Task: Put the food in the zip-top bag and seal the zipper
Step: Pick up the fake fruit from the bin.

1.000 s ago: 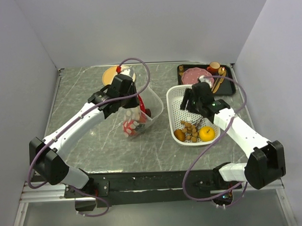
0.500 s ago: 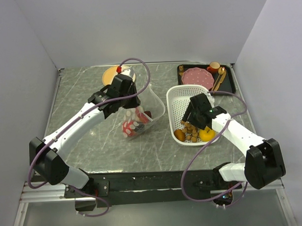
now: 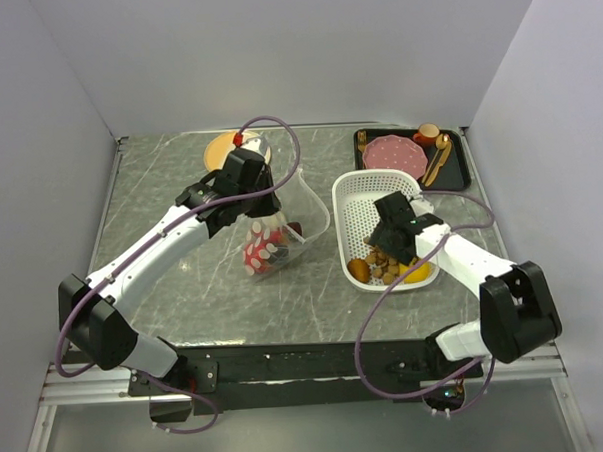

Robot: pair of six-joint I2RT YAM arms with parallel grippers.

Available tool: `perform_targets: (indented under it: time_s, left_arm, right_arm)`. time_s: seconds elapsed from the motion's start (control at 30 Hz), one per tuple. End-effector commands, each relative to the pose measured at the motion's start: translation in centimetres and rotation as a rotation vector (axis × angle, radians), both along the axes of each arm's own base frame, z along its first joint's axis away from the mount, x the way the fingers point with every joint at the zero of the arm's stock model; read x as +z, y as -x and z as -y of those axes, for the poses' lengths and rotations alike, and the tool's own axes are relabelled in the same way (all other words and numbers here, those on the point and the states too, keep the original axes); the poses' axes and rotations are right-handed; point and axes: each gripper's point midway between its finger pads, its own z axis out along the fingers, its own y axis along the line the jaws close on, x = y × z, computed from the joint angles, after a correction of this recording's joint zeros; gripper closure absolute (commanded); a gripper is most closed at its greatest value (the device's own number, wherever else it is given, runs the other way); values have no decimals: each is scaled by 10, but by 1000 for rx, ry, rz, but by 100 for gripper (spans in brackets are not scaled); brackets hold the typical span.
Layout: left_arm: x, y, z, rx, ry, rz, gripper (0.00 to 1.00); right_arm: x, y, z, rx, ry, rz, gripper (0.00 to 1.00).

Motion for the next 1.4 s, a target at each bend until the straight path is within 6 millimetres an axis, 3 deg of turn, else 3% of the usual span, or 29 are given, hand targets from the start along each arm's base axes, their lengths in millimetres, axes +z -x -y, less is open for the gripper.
perform_targets:
  time_s: [0.0,0.07,0.2,0.37,0.6,1.1,1.37]
  left_arm:
    - [16,-2,4,-18,31,45,99]
    - [17,-2,4,-20,32,47,99]
    - [19,-3,1,-12,22,53,99]
    - [17,-2,-2,-4,11,52,99]
    - [16,-2,-1,-2,22,50,99]
    - [13,-2,1,-7,17,44,99]
    - [13,-3,3,-17,21,39,99]
  right_arm:
    - [-16,-6,4,-20,51,-35,30]
    - [-18,-14,-4,20,31,-34,32]
    - [-20,-29,-15,56,9,-25,48]
    - [11,-52,-25,112,-21,97,62]
    - [54,-71,-25,166,9,232,62]
    - [125,-69,-25,240,-6,451,61]
    - [193,-66,-36,334,-49,623,60]
